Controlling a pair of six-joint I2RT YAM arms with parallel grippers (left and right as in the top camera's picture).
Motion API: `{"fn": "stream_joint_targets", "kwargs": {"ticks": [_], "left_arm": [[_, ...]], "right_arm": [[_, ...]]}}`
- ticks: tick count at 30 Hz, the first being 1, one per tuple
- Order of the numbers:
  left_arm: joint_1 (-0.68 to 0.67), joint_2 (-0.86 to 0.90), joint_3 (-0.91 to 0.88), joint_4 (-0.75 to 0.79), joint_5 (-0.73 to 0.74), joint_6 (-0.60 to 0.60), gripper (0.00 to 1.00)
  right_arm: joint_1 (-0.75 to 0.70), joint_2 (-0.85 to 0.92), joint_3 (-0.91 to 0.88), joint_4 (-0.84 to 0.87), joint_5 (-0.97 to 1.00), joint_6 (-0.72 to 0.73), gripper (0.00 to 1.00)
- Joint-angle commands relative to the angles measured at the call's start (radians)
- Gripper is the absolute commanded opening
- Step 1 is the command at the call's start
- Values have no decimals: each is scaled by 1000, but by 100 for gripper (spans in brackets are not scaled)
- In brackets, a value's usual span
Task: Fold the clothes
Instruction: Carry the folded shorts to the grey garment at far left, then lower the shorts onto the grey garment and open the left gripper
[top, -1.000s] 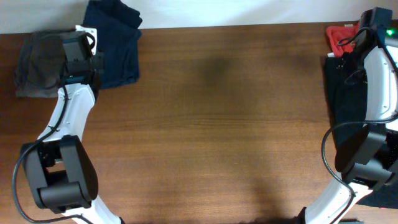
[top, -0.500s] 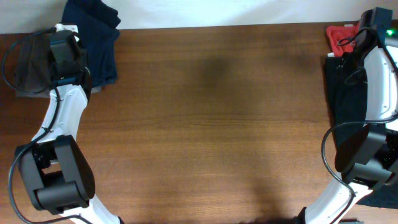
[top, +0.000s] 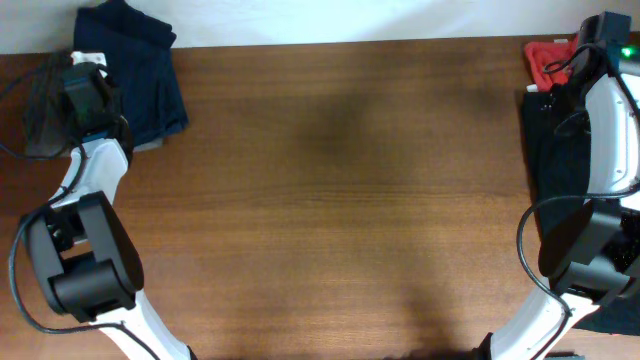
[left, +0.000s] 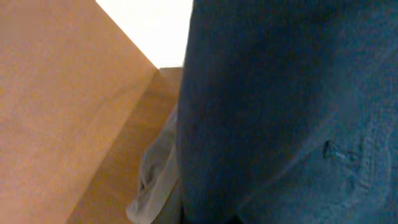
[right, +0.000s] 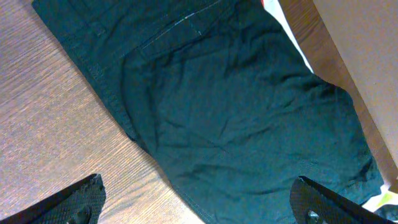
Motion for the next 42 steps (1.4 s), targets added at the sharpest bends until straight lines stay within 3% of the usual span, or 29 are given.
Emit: {"fn": "stream_joint_targets", "kwargs": {"ticks": [1, 10, 11, 12, 15, 17, 20, 23, 25, 26, 27, 30, 34, 38, 41, 42], "left_arm": [[25, 18, 34, 80, 0, 36, 1], [77, 126, 34, 175, 3, 63, 3], [86, 137, 34, 185, 3, 63, 16], [92, 143, 34, 188, 8, 63, 58], [101, 144, 34, 219, 29, 63, 80], [97, 138, 34, 221, 24, 63, 85], [77, 135, 34, 196, -35, 63, 86], [46, 135, 34, 75, -114, 62, 71], [32, 135, 34, -42, -114, 45, 69], [22, 135, 34, -89, -114, 0, 92], [10, 122, 34, -135, -113, -45, 99], [-15, 31, 34, -232, -55, -203, 99], [24, -16, 34, -341, 1, -212, 98], [121, -12, 34, -415, 5, -212, 89], [200, -12, 34, -439, 200, -211, 89], [229, -10, 34, -438, 352, -211, 81]], "right_arm": [[-3, -6, 17, 0, 16, 9, 98], [-3, -6, 17, 0, 16, 9, 98], [-3, -6, 17, 0, 16, 9, 98], [-3, -6, 17, 0, 16, 9, 98], [-3, -6, 17, 0, 16, 9, 98], [-3, -6, 17, 0, 16, 9, 98], [-3, -6, 17, 0, 16, 9, 98], [-3, -6, 17, 0, 16, 9, 98], [-3, -6, 17, 0, 16, 9, 98], [-3, -6, 17, 0, 16, 9, 98], [-3, -6, 17, 0, 16, 9, 98], [-3, -6, 17, 0, 16, 9, 98], [-3, -6, 17, 0, 16, 9, 98], [-3, -6, 17, 0, 16, 9, 98], [-3, -6, 17, 0, 16, 9, 98], [-3, -6, 17, 0, 16, 9, 98]]}}
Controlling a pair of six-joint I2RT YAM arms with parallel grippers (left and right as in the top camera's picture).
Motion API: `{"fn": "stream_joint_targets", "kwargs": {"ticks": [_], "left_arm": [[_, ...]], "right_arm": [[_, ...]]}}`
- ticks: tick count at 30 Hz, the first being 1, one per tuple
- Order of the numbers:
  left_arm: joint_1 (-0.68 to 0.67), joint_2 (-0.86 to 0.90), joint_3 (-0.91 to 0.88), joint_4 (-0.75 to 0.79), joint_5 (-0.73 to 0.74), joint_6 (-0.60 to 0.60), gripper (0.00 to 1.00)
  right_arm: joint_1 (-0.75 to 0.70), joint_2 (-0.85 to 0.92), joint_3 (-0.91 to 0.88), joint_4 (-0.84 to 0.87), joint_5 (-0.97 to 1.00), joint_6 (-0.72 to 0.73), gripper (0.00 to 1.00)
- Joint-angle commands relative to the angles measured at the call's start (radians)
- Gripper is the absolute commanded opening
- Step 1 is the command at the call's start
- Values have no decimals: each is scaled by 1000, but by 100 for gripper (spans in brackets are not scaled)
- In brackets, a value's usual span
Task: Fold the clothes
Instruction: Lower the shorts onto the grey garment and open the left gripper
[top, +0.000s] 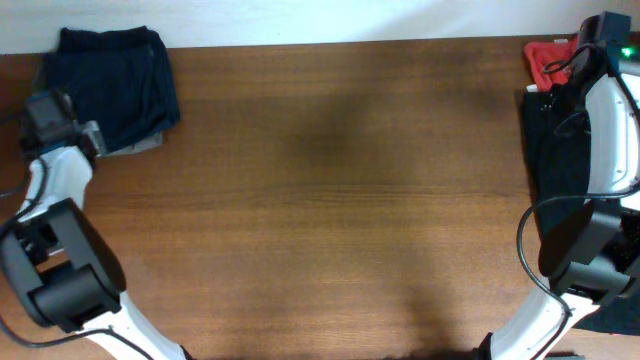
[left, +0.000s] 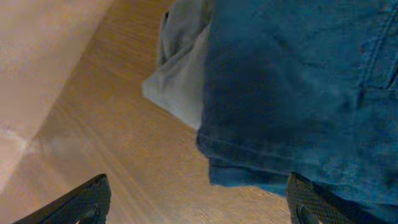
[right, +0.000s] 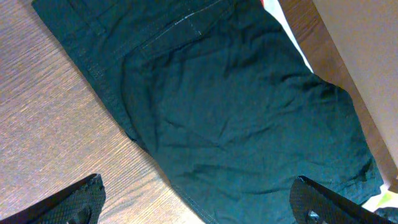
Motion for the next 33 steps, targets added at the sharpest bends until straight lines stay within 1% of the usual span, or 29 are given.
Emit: {"fn": "stream_joint_targets", "kwargs": {"ticks": [1, 2, 3, 4, 5, 6, 9, 11, 15, 16, 17, 21, 22, 23, 24, 25, 27, 29, 33], "left_arm": [[72, -7, 2, -1, 359, -12, 70], [82, -5, 2, 6, 413, -12, 54], [91, 2, 2, 30, 476, -12, 17], [91, 6, 2, 47, 473, -12, 0], [90, 6, 2, 65, 474, -12, 0], [90, 26, 2, 117, 474, -12, 0], [90, 74, 2, 135, 474, -12, 1], [91, 105, 2, 138, 473, -12, 4], [91, 121, 2, 150, 447, -12, 17], [91, 121, 2, 145, 447, -12, 26], [91, 121, 3, 140, 447, -12, 42], [90, 62, 3, 64, 448, -13, 66], [90, 20, 3, 34, 448, -13, 76], [90, -28, 3, 9, 449, -13, 83], [90, -75, 3, -7, 453, -13, 87], [90, -134, 3, -15, 460, -21, 99], [90, -241, 3, -24, 486, -78, 99], [90, -365, 3, -79, 550, -121, 99], [90, -536, 3, -295, 732, -126, 99]], "right_arm": [[-3, -6, 17, 0, 16, 8, 98], [-3, -6, 17, 0, 16, 8, 99], [-3, -6, 17, 0, 16, 8, 98], [-3, -6, 17, 0, 16, 8, 98], [-3, -6, 17, 0, 16, 8, 98], [-3, -6, 17, 0, 16, 8, 98], [-3, -6, 17, 0, 16, 8, 98], [-3, -6, 17, 0, 16, 8, 98], [-3, -6, 17, 0, 16, 8, 98], [-3, -6, 17, 0, 16, 8, 98], [-3, -6, 17, 0, 16, 8, 99], [-3, -6, 17, 0, 16, 8, 98], [-3, -6, 17, 0, 16, 8, 98], [-3, -6, 17, 0, 16, 8, 98], [-3, -6, 17, 0, 16, 8, 98], [-3, -6, 17, 0, 16, 8, 98], [-3, -6, 17, 0, 16, 8, 98], [-3, -6, 17, 0, 16, 8, 98], [-3, -6, 17, 0, 16, 8, 98]]}}
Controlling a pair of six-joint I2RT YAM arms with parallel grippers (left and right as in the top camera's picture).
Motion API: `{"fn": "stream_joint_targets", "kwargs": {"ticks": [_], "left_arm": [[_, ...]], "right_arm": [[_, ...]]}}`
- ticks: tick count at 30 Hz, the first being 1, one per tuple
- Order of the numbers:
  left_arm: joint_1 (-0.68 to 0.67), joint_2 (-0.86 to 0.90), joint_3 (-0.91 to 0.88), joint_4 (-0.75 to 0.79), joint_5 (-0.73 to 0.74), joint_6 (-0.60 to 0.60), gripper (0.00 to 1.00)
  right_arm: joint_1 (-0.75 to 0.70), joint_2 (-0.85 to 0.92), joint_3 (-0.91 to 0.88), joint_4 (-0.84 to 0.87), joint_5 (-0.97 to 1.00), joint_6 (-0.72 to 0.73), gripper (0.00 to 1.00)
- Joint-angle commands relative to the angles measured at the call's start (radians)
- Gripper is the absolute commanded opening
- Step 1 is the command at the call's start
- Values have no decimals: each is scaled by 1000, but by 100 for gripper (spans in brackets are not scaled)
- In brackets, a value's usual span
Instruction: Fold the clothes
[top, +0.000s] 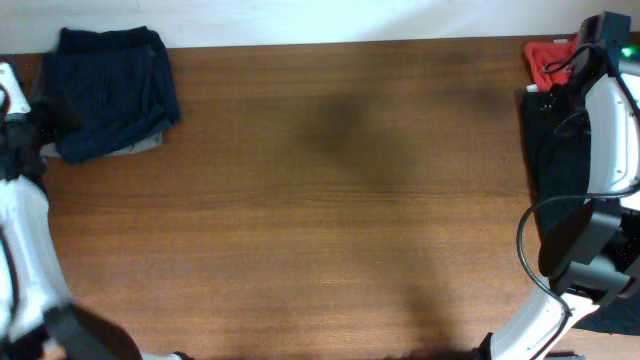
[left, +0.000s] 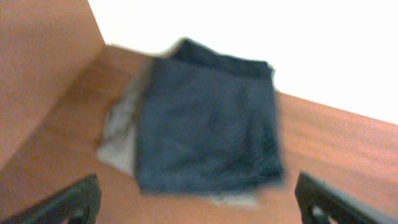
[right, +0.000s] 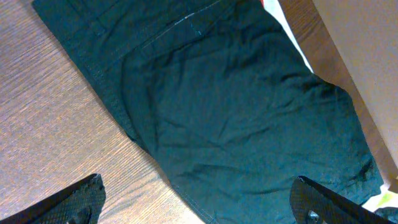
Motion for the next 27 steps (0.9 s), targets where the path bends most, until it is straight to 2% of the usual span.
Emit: {"fn": "stream_joint_targets", "kwargs": {"ticks": [1, 4, 9, 14, 18, 20, 23, 27], "left_arm": [[1, -145, 0, -200, 239, -32, 99], [1, -233, 0, -432, 340, -31, 99], [1, -374, -29, -733, 340, -30, 99], [1, -609, -209, -846, 340, -31, 99], [1, -713, -239, -1047, 331, -31, 99], [1, -727, -239, -1078, 329, -30, 99], [1, -728, -239, -1109, 236, -31, 99], [0, -728, -240, -1123, 240, -31, 99]], "right_arm": [[-3, -6, 17, 0, 16, 9, 98], [-3, -6, 17, 0, 16, 9, 98], [-3, -6, 17, 0, 16, 9, 98], [-3, -6, 17, 0, 16, 9, 98], [-3, -6, 17, 0, 16, 9, 98], [-3, -6, 17, 0, 16, 9, 98], [-3, -6, 17, 0, 16, 9, 98], [-3, -6, 17, 0, 16, 9, 98]]}}
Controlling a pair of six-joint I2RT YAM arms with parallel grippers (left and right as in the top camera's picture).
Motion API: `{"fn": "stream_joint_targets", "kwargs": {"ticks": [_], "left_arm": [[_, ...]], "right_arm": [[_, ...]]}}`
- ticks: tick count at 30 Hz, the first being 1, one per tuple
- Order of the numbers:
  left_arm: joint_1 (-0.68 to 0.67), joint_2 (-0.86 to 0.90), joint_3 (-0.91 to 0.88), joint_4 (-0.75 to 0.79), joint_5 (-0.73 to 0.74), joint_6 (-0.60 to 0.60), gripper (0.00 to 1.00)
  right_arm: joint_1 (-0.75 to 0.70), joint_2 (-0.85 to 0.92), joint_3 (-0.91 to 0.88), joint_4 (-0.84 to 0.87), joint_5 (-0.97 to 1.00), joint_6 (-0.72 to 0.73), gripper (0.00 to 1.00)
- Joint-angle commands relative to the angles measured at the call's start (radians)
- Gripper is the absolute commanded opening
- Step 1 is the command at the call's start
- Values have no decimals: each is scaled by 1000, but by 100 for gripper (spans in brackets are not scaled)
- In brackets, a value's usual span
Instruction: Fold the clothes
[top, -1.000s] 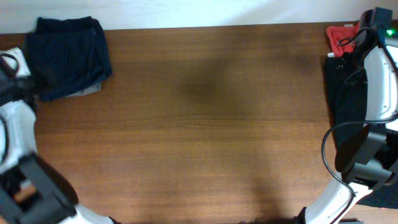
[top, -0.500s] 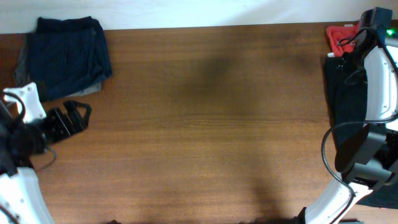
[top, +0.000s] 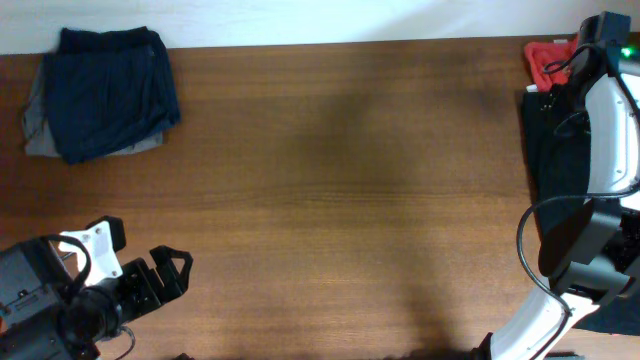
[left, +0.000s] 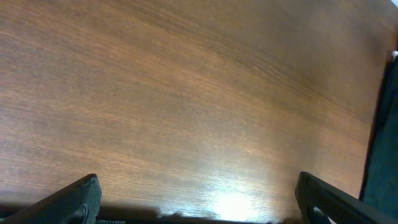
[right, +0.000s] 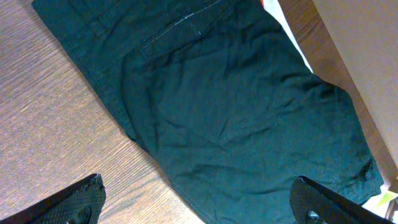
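A folded navy garment (top: 105, 90) lies at the table's back left corner on top of a grey one (top: 33, 133). My left gripper (top: 168, 272) hovers open near the front left edge, far from that pile. In its wrist view its fingertips (left: 79, 198) stand wide apart over bare wood. A dark unfolded pair of shorts (right: 236, 118) lies flat at the right edge (top: 548, 150). My right gripper (right: 199, 208) hangs open above the shorts, nothing between its fingers.
A red item (top: 545, 58) sits at the back right corner beside the right arm (top: 600, 120). The brown wooden table (top: 340, 190) stretches between the two piles. A dark strip (left: 380, 143) shows at the right edge of the left wrist view.
My left arm has moved from the back left edge beside the navy pile to the front left of the table. Its camera now faces bare wood. The right arm has not moved.
My left gripper was at the navy garment at the back left corner. Then the garment lay squared on the grey one with the gripper open beside it. Then the arm stood farther left, and now it is at the front. The right gripper stayed over the shorts.
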Motion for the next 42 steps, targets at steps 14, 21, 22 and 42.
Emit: {"fn": "stream_joint_targets", "kwargs": {"ticks": [14, 21, 22, 42], "left_arm": [[-258, -276, -679, 1084, 341, 141, 99], [-383, -367, -922, 1529, 110, -4, 99], [-426, -388, -936, 1535, 8, -29, 99], [-586, -872, -1217, 1563, -448, -29, 99]], "right_arm": [[-3, -6, 17, 0, 16, 9, 99], [-3, -6, 17, 0, 16, 9, 98], [-3, -6, 17, 0, 16, 9, 98], [-3, -6, 17, 0, 16, 9, 98]]}}
